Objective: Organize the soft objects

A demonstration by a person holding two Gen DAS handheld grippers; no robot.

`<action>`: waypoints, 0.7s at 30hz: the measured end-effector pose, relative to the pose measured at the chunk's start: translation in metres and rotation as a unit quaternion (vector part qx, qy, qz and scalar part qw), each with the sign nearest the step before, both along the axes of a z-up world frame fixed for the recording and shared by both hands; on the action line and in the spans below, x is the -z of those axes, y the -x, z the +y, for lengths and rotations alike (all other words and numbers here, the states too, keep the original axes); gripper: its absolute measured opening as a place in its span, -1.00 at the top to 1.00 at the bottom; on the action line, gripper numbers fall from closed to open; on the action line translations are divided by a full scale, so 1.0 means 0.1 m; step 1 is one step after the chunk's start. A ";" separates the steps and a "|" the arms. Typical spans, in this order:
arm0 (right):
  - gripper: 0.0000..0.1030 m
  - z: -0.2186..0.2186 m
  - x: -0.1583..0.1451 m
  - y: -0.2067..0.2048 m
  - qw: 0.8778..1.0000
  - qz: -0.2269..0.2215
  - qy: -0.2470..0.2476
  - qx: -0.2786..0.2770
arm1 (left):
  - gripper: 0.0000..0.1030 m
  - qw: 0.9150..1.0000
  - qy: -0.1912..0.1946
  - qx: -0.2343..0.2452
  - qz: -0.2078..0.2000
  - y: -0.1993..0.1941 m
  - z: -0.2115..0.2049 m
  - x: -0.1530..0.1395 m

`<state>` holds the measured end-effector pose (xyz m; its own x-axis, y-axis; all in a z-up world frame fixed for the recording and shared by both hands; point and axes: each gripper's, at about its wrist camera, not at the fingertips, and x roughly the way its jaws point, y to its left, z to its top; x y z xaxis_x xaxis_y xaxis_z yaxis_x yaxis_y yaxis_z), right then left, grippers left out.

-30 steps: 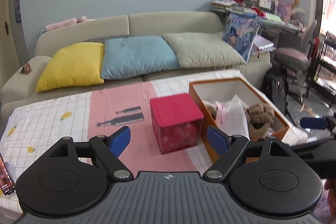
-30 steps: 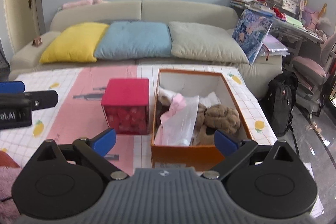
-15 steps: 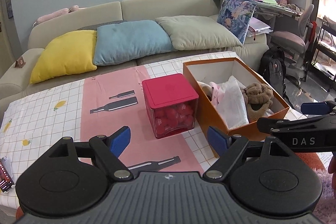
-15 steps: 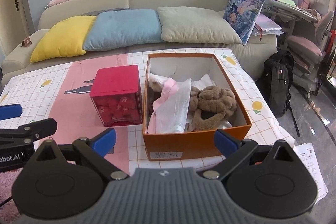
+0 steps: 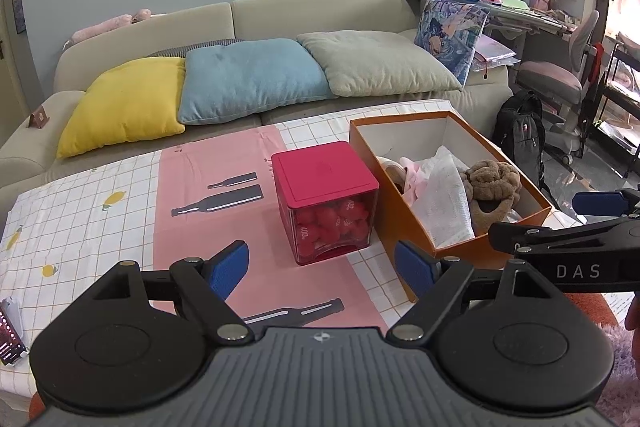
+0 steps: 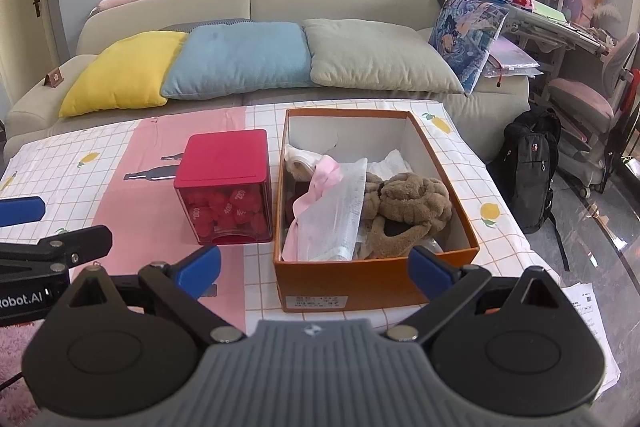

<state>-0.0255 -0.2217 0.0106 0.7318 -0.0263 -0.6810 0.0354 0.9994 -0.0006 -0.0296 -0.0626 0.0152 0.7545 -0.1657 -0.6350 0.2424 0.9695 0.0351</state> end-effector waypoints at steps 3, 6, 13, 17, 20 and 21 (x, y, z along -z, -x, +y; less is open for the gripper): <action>-0.90 0.01 -0.02 0.01 1.000 -0.004 0.003 -0.002 | -0.88 1.000 0.006 -0.001 0.000 0.00 0.02 -0.01; -0.90 0.03 -0.02 0.00 1.000 -0.005 0.005 -0.005 | -0.88 1.000 0.013 -0.004 0.003 -0.01 0.04 -0.01; -0.90 0.04 -0.03 0.02 1.000 -0.009 0.010 -0.010 | -0.88 1.000 0.012 -0.009 0.006 -0.02 0.05 0.00; -0.90 0.05 -0.03 0.02 1.000 -0.010 0.012 -0.012 | -0.88 1.000 0.009 -0.009 0.009 -0.02 0.05 0.00; -0.90 0.05 -0.03 0.02 1.000 -0.010 0.011 -0.012 | -0.88 1.000 0.009 -0.009 0.009 -0.03 0.05 0.01; -0.90 0.05 -0.03 0.02 1.000 -0.010 0.011 -0.012 | -0.88 1.000 0.010 -0.009 0.009 -0.03 0.05 0.01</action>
<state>-0.0277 -0.2164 0.0139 0.7456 -0.0243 -0.6660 0.0121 0.9997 -0.0229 -0.0270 -0.0579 0.0147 0.7456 -0.1650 -0.6456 0.2260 0.9741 0.0120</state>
